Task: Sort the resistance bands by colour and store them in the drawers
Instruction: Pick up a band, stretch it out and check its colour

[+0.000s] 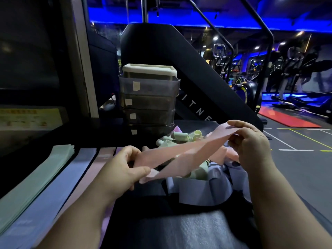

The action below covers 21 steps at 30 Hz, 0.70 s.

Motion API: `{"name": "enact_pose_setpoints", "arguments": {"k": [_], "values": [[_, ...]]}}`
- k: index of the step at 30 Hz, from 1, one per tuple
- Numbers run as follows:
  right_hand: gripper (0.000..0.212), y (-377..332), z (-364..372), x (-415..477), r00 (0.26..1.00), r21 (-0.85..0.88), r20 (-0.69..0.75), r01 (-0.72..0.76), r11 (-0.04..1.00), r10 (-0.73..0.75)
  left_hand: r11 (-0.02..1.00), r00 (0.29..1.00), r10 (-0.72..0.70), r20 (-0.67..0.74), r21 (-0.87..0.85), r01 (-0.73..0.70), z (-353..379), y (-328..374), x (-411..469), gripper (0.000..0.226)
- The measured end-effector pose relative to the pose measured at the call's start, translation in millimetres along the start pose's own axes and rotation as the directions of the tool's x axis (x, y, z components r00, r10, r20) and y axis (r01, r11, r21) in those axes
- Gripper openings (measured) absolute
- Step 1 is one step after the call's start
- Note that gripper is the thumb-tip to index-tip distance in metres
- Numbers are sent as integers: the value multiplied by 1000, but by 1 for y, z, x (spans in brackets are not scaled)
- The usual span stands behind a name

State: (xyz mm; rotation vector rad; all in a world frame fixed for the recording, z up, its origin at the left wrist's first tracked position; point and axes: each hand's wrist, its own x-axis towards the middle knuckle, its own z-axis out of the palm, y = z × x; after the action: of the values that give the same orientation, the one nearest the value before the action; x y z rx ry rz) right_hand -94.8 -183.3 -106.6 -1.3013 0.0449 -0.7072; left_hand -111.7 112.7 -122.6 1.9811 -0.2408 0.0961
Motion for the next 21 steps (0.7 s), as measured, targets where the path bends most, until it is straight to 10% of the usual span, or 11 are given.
{"name": "enact_pose_setpoints", "arguments": {"k": [10,21], "values": [[29,-4,-1,3,998,123,-19,-58,991,61,985,995,-23,95,-170,39,-1,5,-3,37],[35,3,-1,4,999,-49,-43,20,999,-22,968,971,108,-211,244,-55,1,-4,1,19]]}}
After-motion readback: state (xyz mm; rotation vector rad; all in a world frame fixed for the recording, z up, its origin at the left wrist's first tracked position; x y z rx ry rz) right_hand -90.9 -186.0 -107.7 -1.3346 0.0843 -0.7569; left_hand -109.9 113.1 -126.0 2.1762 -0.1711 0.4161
